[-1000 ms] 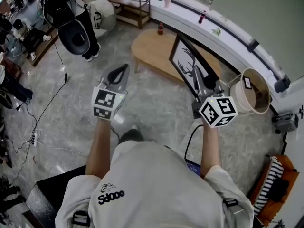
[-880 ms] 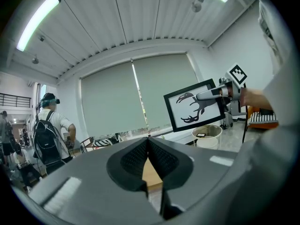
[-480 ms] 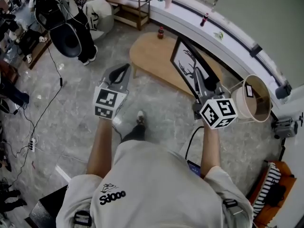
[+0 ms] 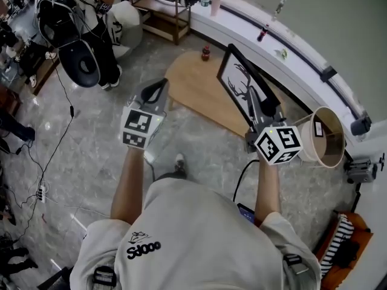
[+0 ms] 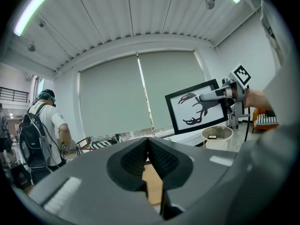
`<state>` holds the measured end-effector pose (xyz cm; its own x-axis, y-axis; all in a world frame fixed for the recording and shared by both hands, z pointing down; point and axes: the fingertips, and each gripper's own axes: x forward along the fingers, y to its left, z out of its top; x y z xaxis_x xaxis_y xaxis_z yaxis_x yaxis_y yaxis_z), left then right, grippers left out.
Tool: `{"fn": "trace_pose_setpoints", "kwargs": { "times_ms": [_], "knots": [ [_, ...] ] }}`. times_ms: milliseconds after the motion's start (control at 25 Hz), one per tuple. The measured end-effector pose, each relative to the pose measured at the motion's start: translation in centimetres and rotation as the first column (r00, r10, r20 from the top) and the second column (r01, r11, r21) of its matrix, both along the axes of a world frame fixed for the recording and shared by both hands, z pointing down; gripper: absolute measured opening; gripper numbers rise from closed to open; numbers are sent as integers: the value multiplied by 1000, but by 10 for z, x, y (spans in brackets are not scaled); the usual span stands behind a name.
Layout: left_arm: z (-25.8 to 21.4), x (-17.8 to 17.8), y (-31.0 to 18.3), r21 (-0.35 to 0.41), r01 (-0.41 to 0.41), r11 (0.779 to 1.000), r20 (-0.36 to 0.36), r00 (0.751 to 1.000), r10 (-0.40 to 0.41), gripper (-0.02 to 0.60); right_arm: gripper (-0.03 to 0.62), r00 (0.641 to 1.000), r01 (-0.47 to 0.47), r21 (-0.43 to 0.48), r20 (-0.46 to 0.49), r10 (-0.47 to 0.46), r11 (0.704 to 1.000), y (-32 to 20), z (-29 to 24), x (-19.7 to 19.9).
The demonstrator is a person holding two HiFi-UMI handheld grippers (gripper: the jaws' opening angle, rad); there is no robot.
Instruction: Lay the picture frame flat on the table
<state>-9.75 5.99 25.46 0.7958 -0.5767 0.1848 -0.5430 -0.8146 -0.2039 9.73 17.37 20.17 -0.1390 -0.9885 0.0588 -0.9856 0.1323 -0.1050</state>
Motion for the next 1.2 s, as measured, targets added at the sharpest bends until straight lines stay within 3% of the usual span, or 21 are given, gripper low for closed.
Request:
{"fn": "trace_pose_setpoints", "kwargs": {
  "times_ms": [240, 680, 920, 1200],
  "knots": [
    [0, 12, -39, -20, -8, 1000, 0, 1000, 8, 11, 12, 1000, 1, -23, 4, -1, 1000, -40, 3, 8],
    [31, 32, -64, -33, -23, 999, 21, 999, 24, 11, 12, 1000, -1, -56, 25, 2, 998, -67, 37, 28],
    [34, 7, -135, -66, -45, 997, 13, 999, 46, 11, 12, 1000, -14, -87, 24, 16, 996, -139, 38, -2],
    [53, 25, -157, -108, -70, 992, 20, 997, 73, 11, 12, 998, -25, -168, 49, 33, 985, -169, 68, 15]
  ]
}}
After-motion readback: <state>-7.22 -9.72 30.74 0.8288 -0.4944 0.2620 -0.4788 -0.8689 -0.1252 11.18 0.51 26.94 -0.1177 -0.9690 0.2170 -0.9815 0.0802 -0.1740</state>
